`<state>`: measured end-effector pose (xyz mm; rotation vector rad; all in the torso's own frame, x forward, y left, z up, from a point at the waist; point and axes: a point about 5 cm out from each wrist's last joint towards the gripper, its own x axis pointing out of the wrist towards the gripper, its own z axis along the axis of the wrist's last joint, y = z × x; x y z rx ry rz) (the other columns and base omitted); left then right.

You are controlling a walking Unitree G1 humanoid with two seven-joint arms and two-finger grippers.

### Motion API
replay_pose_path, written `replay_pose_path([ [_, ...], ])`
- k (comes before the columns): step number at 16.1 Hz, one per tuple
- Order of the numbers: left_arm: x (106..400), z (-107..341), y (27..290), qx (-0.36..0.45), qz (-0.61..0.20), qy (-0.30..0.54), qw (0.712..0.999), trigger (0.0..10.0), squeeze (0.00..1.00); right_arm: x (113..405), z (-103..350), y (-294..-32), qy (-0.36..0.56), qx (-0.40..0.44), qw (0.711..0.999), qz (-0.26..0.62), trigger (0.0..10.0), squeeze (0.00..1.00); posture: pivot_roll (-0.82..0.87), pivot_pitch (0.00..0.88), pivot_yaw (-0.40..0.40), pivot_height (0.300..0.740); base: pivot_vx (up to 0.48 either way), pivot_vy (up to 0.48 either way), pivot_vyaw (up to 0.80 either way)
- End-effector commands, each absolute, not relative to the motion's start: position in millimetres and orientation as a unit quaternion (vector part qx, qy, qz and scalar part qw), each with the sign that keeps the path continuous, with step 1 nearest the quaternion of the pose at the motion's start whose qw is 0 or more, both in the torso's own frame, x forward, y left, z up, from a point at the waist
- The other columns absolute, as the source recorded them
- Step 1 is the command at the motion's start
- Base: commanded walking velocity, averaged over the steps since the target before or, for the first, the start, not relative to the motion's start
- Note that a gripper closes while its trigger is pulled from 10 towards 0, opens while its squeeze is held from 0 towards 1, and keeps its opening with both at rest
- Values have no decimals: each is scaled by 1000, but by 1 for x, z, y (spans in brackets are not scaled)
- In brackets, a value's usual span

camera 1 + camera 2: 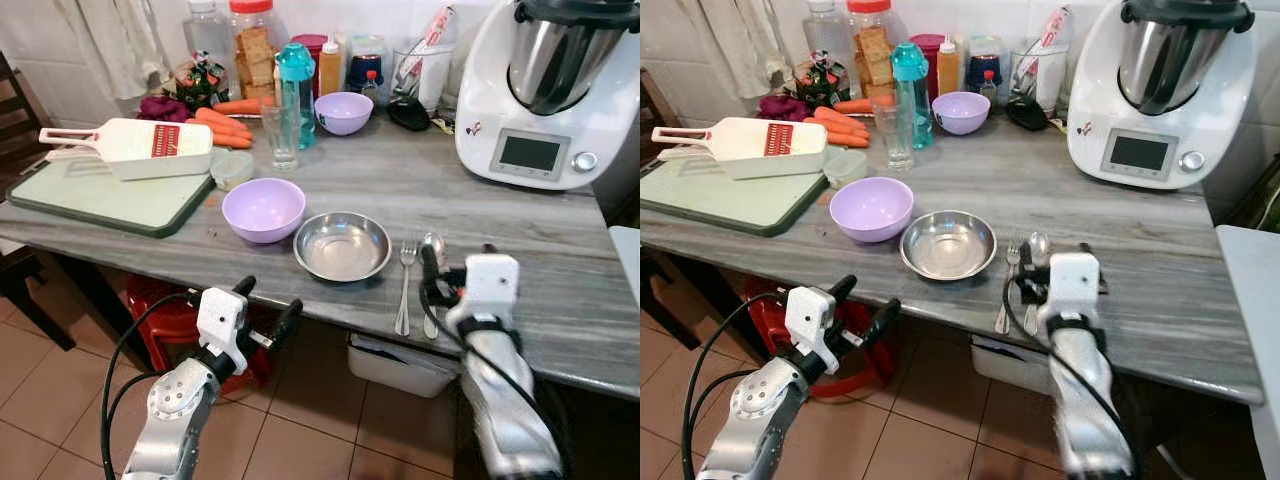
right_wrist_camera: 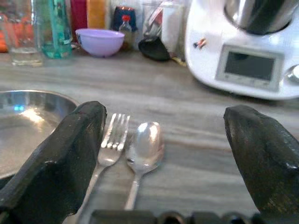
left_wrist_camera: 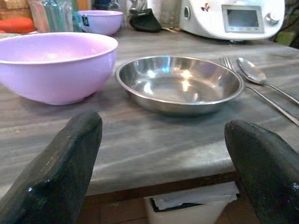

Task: Setting the table

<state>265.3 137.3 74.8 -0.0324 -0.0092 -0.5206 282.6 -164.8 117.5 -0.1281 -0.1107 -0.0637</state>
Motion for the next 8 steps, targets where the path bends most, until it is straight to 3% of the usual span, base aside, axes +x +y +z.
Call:
replay_pose_path([
  [1,267,80,134,-5,-258,-17,966,10000,0,273,125,-168,-74,-68,995,-30,10000,1000,-45,0,26,740,0,0,0],
  [4,267,83,138,-1,-243,-22,970,10000,0,255,127,-171,-78,-73,994,-34,10000,1000,-53,0,25,740,0,0,0],
  [8,274,97,166,26,-168,-59,984,10000,0,230,114,-151,-52,-62,997,0,10000,1000,-27,0,28,740,0,0,0],
])
